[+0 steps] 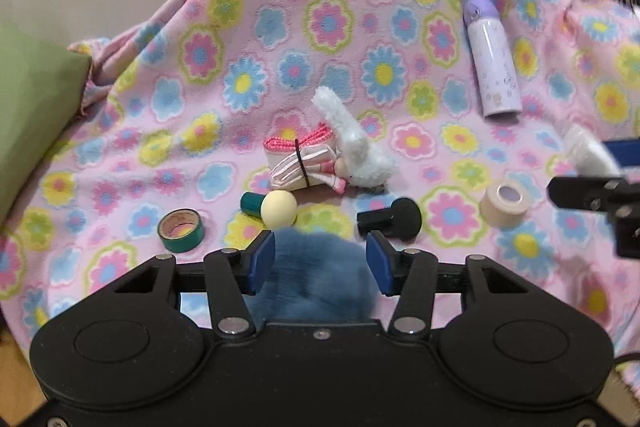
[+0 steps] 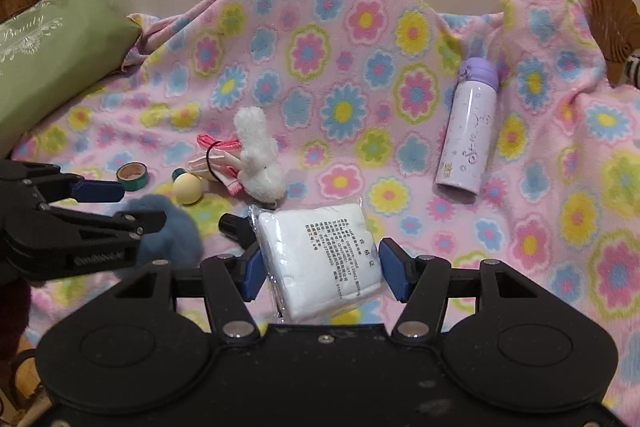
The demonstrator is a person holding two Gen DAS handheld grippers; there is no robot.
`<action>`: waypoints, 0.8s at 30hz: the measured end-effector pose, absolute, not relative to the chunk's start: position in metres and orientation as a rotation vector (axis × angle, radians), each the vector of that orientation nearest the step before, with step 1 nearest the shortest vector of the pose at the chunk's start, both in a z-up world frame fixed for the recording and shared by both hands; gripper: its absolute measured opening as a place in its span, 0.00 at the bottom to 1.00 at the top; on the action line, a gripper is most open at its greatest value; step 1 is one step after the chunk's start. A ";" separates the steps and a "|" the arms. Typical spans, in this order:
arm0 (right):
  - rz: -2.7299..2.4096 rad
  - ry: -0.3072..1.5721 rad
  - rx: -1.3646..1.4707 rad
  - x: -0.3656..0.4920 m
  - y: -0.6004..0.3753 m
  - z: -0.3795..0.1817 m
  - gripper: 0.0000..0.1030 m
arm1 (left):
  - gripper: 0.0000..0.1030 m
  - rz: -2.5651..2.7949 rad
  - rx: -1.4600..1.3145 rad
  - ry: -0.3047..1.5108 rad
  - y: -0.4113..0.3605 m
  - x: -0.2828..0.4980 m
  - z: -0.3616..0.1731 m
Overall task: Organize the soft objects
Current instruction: 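Carry the blue scrunchie and white packet toward the woven basket with both grippers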
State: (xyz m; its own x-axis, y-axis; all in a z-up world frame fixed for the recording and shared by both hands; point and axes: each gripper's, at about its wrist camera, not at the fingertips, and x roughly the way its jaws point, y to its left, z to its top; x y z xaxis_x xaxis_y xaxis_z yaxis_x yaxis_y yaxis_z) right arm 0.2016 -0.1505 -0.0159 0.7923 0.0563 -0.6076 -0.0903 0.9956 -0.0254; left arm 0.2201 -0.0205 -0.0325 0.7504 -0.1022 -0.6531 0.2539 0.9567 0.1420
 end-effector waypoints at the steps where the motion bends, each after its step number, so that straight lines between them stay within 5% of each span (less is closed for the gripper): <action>1: 0.076 0.658 -0.049 0.200 -0.150 -0.016 0.56 | 0.52 -0.187 0.242 0.710 -0.022 0.221 -0.038; 4: 0.077 0.657 -0.044 0.194 -0.147 -0.015 0.56 | 0.56 -0.193 0.207 0.778 -0.016 0.228 -0.058; 6: 0.078 0.653 -0.043 0.194 -0.147 -0.014 0.56 | 0.82 -0.178 0.204 0.794 -0.014 0.229 -0.068; 7: 0.079 0.656 -0.041 0.195 -0.148 -0.015 0.56 | 0.86 -0.166 0.215 0.786 -0.015 0.227 -0.071; 12: 0.089 0.675 -0.028 0.198 -0.149 -0.019 0.56 | 0.87 -0.152 0.164 0.753 -0.006 0.228 -0.062; 15: 0.099 0.686 -0.012 0.199 -0.151 -0.021 0.57 | 0.96 -0.147 0.159 0.726 -0.003 0.231 -0.053; 24: 0.117 0.727 0.036 0.208 -0.155 -0.029 0.57 | 0.96 -0.171 0.244 0.847 -0.022 0.251 -0.092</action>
